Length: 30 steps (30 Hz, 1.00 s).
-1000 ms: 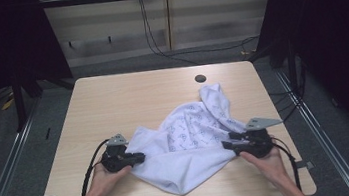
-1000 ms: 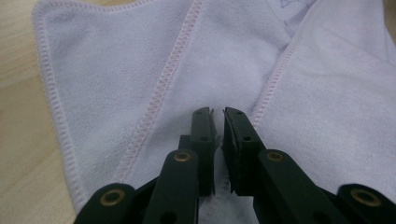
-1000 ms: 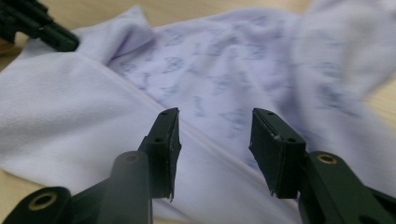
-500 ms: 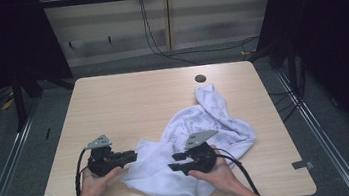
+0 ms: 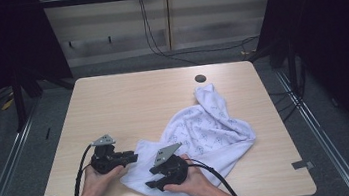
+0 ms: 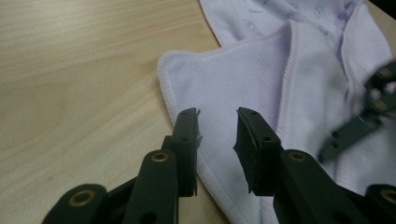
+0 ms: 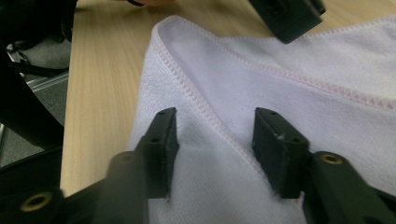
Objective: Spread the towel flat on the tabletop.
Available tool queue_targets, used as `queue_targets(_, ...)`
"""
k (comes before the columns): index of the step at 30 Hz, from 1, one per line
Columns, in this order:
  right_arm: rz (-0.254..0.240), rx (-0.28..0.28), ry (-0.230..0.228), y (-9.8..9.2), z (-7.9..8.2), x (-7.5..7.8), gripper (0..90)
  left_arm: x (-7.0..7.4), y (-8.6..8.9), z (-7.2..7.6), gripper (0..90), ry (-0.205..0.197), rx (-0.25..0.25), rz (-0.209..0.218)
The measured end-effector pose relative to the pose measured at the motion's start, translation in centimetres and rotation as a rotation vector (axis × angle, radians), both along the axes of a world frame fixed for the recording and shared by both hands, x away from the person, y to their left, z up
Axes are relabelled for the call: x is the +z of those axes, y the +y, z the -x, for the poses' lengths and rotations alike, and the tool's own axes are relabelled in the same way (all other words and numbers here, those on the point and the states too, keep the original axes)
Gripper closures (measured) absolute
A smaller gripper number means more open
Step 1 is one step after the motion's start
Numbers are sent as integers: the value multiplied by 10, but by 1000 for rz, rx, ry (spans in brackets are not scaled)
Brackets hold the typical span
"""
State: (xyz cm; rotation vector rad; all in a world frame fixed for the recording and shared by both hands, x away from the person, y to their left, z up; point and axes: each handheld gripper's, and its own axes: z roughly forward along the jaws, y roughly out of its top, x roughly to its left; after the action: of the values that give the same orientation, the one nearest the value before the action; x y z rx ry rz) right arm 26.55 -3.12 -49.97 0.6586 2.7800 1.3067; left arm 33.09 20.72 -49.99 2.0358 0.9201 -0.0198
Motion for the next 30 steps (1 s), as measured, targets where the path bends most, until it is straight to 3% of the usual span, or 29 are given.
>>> queue_targets(3,-12,-1,-30,-7,6,6,795,-4,-7,-2,698,7,-24,-19)
queue_targets(7,-71,-31,-65,-29,12,24,859,-4,-10,1,710,12,-41,-31)
queue_targets(9,-99,-80,-78,-54,16,37,861,-4,-10,2,710,11,-43,-32)
queue_targets(10,-99,-80,-78,-54,16,37,861,-4,-10,2,710,9,-39,-36)
queue_targets(12,-112,-152,-93,-80,19,44,858,-4,-12,3,713,0,-35,-47)
queue_targets(15,-103,-251,-95,-119,21,45,857,-2,-17,7,720,-45,-44,-99)
queue_targets(17,-96,-304,-89,-145,23,42,858,-1,-18,10,719,-53,-49,-113)
queue_targets(23,-34,-500,-62,-211,38,26,832,0,-10,21,721,0,-68,-87)
queue_targets(27,-1,-566,-16,-234,45,19,783,2,-9,36,720,26,-109,-91)
queue_targets(30,-4,-590,-22,-242,46,22,698,5,-7,42,688,23,-135,-85)
